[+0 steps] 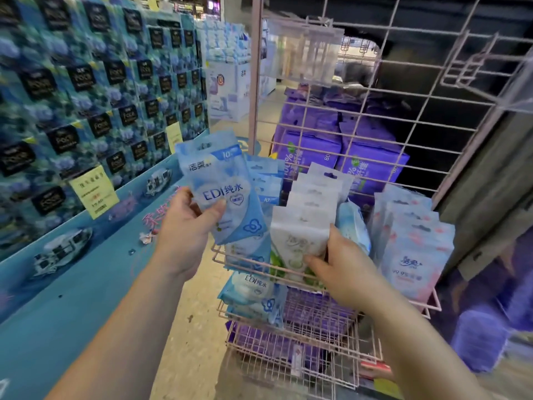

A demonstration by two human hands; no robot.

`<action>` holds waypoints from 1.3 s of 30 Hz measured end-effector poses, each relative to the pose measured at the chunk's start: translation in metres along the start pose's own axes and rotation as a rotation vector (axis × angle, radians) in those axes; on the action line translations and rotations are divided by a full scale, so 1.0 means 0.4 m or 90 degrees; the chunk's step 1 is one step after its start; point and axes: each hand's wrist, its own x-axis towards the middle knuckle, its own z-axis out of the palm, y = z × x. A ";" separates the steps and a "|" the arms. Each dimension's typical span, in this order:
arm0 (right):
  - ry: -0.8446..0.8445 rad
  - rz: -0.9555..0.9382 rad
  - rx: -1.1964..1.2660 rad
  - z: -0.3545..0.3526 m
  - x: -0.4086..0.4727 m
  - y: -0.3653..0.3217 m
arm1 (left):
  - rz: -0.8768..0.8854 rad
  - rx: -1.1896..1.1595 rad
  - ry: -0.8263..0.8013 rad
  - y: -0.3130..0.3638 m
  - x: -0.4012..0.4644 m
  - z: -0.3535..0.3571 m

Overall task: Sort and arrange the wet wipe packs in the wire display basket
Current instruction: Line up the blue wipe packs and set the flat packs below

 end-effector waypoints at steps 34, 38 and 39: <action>0.494 -0.217 0.284 -0.080 -0.277 0.041 | 0.198 0.443 -0.296 -0.090 -0.219 0.151; 0.437 -0.328 0.027 0.091 -0.315 0.118 | -0.174 0.192 -0.605 -0.216 -0.356 0.062; 0.415 -0.332 0.018 0.148 -0.315 0.143 | -0.277 0.124 -0.566 -0.243 -0.372 0.051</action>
